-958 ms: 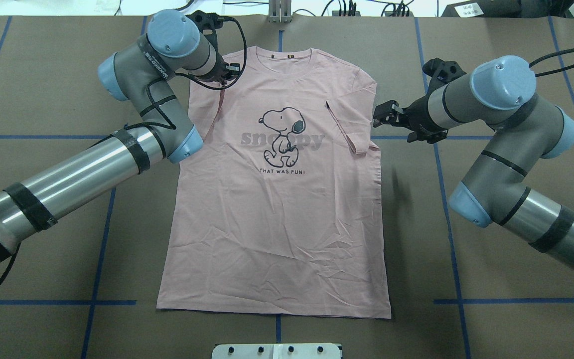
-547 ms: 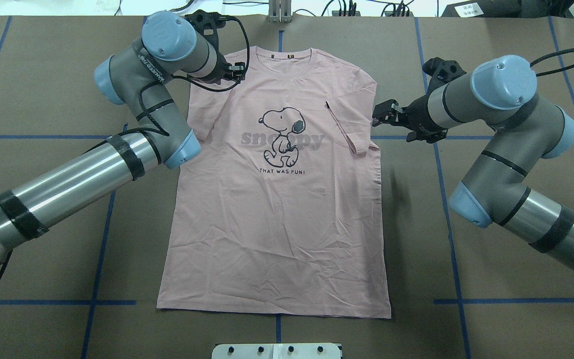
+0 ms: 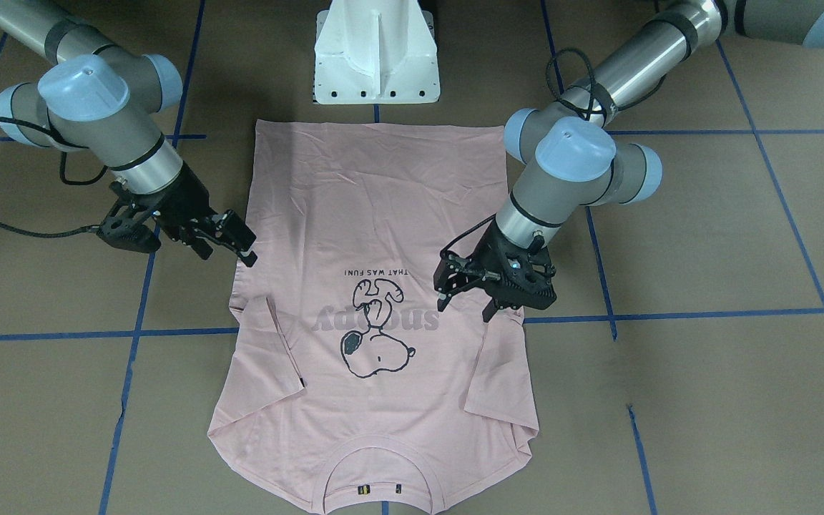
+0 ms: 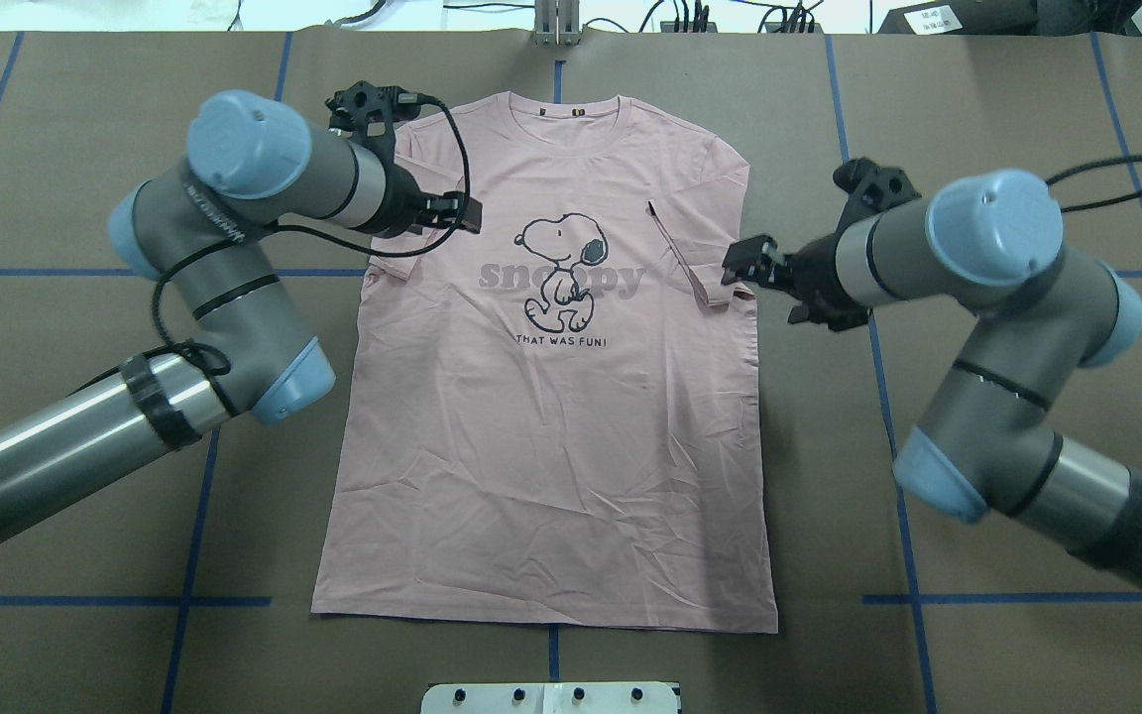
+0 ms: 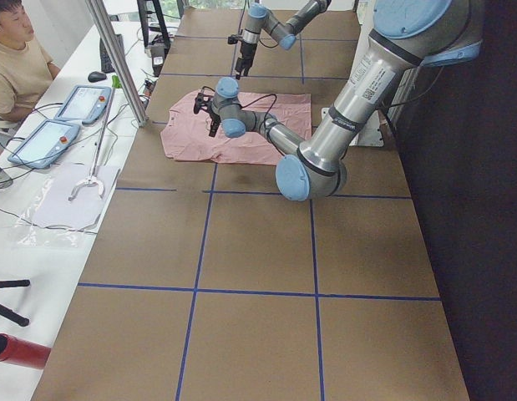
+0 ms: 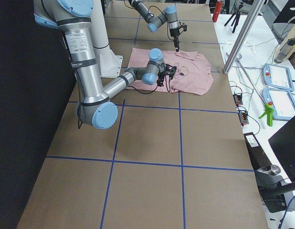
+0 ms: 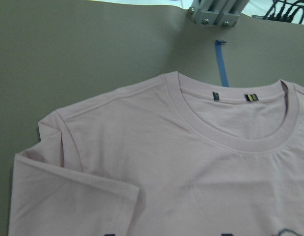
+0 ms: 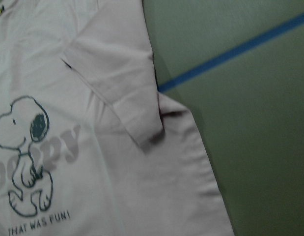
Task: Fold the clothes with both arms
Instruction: 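Move the right gripper to the hem corner while the left holds the shirt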
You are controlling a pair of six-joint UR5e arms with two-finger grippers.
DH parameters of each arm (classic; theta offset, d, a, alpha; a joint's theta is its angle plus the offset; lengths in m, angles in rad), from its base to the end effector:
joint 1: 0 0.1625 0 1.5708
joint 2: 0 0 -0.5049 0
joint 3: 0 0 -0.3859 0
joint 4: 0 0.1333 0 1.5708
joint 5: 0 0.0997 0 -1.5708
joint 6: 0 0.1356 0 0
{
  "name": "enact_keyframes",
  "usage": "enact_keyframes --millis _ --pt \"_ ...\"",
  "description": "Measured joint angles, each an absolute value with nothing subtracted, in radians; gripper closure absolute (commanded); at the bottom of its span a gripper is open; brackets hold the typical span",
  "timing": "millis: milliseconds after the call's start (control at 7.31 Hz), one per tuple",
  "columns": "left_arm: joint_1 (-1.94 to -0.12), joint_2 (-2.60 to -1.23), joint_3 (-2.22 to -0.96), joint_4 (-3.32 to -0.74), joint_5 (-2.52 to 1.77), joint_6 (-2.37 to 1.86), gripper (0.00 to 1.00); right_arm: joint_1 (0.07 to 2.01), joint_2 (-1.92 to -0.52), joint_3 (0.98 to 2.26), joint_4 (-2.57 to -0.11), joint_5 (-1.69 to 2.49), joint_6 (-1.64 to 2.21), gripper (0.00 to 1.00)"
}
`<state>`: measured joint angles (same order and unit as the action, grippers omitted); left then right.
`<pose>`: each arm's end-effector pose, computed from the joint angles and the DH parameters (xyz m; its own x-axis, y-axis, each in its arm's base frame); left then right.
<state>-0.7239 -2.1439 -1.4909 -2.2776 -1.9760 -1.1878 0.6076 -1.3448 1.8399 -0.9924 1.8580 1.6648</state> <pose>0.5210 -0.5671 0.3563 0.3764 0.1257 -0.9179 0.2078 0.9541 0.2158 -0.4504 -0.4288 0.4456 0.3577 0.3584 0.8623 -0.3784 0.8999 -0.2170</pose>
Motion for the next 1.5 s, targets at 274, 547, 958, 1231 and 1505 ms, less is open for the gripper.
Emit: enact_keyframes --millis 274,547,958,1231,1505 --pt "-0.72 -2.052 -1.618 -2.276 -2.037 -1.346 0.2 0.397 -1.445 1.99 -1.064 1.681 1.807 0.15" --pt "-0.718 -2.035 -1.639 -2.276 -2.043 -1.392 0.18 0.181 -1.465 2.067 -1.21 1.466 1.988 0.17" --pt "-0.716 -2.034 -1.636 -2.276 -2.042 -1.417 0.16 0.049 -1.468 2.087 -1.33 1.375 2.148 0.22" --pt "-0.714 -2.035 -1.637 -2.276 -2.042 -1.432 0.16 0.026 -1.47 2.089 -1.354 1.371 2.19 0.26" --pt "-0.713 -2.035 -1.636 -2.276 -2.042 -1.442 0.15 0.013 -1.475 2.1 -1.392 1.381 2.198 0.27"
